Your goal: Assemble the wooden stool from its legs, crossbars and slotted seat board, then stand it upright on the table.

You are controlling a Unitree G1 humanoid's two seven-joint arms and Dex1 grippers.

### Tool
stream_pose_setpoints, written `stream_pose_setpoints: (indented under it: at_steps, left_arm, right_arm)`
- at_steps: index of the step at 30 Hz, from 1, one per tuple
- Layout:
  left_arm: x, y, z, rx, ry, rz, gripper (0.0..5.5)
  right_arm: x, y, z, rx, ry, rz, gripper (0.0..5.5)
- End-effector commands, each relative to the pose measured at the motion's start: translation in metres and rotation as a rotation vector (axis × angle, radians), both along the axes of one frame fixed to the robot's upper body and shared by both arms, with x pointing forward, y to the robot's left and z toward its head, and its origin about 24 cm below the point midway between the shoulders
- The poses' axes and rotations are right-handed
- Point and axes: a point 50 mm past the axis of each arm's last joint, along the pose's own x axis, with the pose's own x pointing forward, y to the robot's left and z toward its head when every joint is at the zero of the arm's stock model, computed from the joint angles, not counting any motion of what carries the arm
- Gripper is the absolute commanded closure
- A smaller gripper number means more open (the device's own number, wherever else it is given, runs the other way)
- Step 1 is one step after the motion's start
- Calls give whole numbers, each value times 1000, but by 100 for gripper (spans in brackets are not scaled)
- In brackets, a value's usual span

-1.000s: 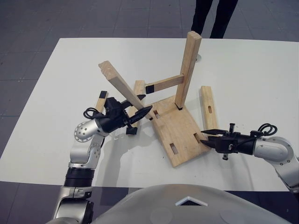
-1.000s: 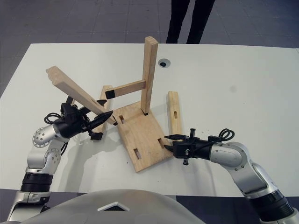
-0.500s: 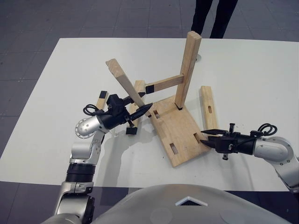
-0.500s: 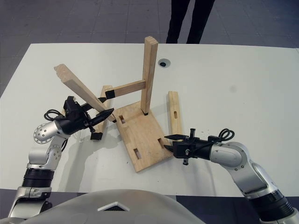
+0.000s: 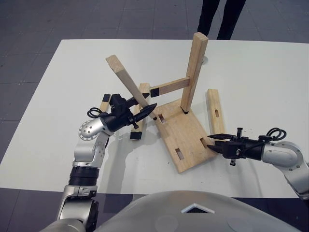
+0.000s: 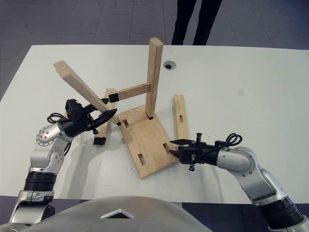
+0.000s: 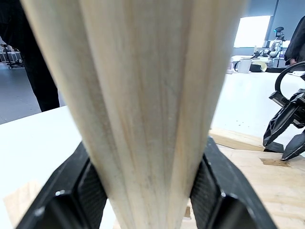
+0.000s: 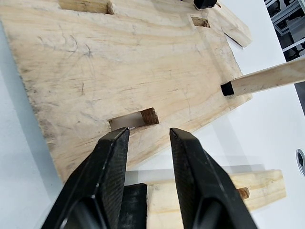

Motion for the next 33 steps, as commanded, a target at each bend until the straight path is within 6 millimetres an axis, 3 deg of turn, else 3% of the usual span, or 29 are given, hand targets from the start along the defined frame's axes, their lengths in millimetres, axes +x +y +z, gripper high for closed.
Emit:
stream_pose_setpoints:
  at_steps: [1, 8, 15, 33]
  left_arm:
    - [5, -8, 8, -8, -26, -44, 344]
    - [11, -6, 14, -22, -53, -20, 344]
    - [6, -18, 0, -32, 5, -65, 344]
    - [3, -20, -10, -46, 44, -43, 344]
  right_arm:
    - [-24, -52, -52, -326, 282, -159, 393]
    - [-25, -51, -53, -323, 285, -159, 393]
    - [-25, -50, -52, -320, 280, -163, 393]
    - [-23, -48, -52, -309, 274, -162, 393]
